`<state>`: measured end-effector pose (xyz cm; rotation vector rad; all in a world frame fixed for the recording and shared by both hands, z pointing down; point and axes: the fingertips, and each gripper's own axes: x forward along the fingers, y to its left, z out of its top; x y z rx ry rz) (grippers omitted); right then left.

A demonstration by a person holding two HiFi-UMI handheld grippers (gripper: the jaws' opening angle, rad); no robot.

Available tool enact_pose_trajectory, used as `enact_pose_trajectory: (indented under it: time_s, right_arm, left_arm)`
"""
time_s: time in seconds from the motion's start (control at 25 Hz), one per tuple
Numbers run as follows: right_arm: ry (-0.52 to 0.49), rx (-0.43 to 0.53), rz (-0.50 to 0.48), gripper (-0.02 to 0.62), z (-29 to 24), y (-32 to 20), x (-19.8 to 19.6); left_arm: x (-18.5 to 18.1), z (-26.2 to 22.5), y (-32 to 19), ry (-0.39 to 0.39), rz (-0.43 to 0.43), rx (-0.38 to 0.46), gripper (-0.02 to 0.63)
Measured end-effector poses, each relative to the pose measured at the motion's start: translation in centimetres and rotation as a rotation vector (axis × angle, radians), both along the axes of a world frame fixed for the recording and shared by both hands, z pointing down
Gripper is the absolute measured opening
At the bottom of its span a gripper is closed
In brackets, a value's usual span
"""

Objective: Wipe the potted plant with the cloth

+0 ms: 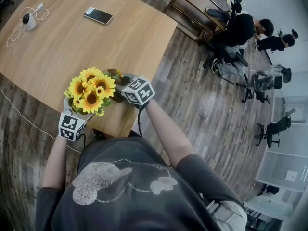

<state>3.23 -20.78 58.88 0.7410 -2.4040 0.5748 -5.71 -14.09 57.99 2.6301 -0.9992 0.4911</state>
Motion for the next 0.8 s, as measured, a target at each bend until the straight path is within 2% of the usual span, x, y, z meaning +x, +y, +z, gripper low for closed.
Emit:
enact_pose_trajectory:
  time_s: [0.08,0.16,0.48,0.8]
  right_arm:
    - [0.02,0.001,-0.054,0.071,0.3,0.6,-0.9]
    - [0.039,0.007,-0.089,0.071,0.6,1.3,-1.1]
    - [0.029,0.002,-0.113,0.071,0.9,4.8,-0.6]
    - [0.021,-0.006,-0.184,0.071,0.6,10.1,-2.3]
  left_arm:
    - [-0.6,-0.1,-0.1,-0.009,-0.036,-0.003,0.568]
    - [-1.2,-0.1,0.1,-0.012,-0.069,-0.012,0.569]
    - [-4.2,1.3,2.9,0.005,-0.259,-0.081,0.569]
    - [-2.9,0.7,6.5,0.026,-0.289,-0.105,0.569]
